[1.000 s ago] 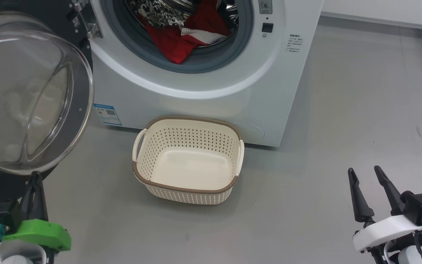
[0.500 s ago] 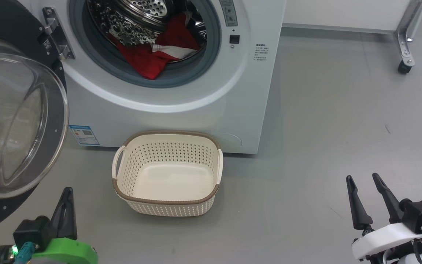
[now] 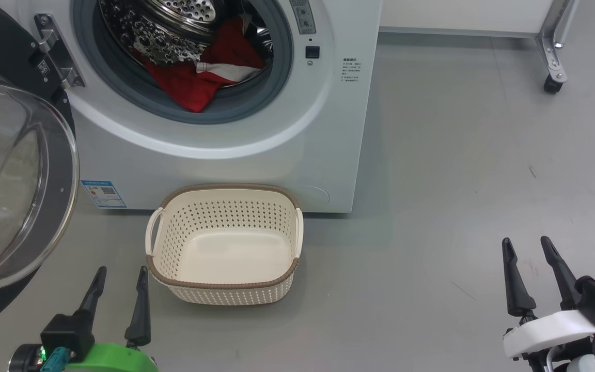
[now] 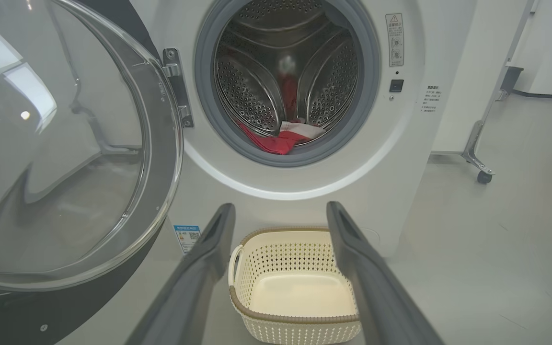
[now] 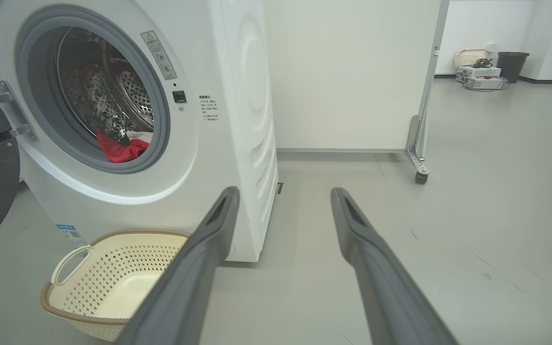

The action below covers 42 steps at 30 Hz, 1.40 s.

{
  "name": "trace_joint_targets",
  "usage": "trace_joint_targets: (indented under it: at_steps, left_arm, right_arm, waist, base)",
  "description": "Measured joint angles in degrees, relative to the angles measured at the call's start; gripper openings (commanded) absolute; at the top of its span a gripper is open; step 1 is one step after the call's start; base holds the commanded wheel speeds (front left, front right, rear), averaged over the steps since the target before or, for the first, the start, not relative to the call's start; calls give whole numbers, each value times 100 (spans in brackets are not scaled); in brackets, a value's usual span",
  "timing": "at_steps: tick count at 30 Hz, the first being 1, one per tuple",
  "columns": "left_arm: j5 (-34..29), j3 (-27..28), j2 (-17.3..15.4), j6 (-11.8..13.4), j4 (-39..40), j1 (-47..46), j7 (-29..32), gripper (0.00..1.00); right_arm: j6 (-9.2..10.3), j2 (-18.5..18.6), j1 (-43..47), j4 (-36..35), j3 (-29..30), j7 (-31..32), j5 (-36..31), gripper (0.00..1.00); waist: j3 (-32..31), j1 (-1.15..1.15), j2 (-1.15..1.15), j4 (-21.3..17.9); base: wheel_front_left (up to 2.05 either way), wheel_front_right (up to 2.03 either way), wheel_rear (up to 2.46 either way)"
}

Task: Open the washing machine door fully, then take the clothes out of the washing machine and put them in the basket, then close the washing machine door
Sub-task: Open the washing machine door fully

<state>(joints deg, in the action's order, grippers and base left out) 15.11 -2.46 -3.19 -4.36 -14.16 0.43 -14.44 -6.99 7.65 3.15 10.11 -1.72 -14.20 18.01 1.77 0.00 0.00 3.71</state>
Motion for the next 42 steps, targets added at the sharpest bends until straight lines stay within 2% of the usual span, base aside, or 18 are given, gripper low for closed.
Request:
trace_joint_targets:
  at_steps: [42]
  left_arm:
    - [-66, -118, 36, -107, 282, 206, 0, 100]
  right_arm:
    - [1, -66, 205, -74, 136, 0, -104, 100]
  waist:
    - [-39, 0, 0, -21]
  base:
    - [0, 0, 0]
